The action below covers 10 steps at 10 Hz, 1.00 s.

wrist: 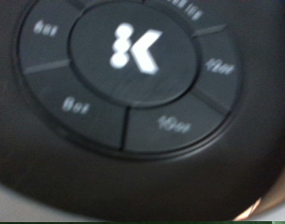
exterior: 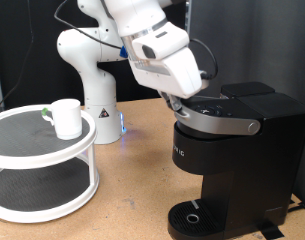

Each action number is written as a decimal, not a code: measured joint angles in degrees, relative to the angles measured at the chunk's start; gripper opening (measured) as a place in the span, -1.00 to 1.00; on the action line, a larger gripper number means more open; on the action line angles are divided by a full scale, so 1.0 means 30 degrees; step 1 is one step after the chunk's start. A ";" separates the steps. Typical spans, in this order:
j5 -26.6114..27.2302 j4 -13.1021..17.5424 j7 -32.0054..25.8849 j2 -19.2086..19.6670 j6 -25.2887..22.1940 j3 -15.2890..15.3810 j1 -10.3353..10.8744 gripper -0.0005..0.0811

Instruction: Make a cup of coffee with the keurig machine

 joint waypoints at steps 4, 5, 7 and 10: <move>-0.0699 -0.0844 0.0033 0.0510 0.1311 0.0131 0.0009 -0.98; -0.0700 -0.0843 0.0052 0.0510 0.1312 0.0132 0.0009 -0.98; -0.0206 -0.0845 -0.0012 0.0505 0.1310 0.0094 0.0008 -0.98; 0.2261 -0.0453 -0.0902 0.0428 0.0606 -0.0238 0.0007 -0.98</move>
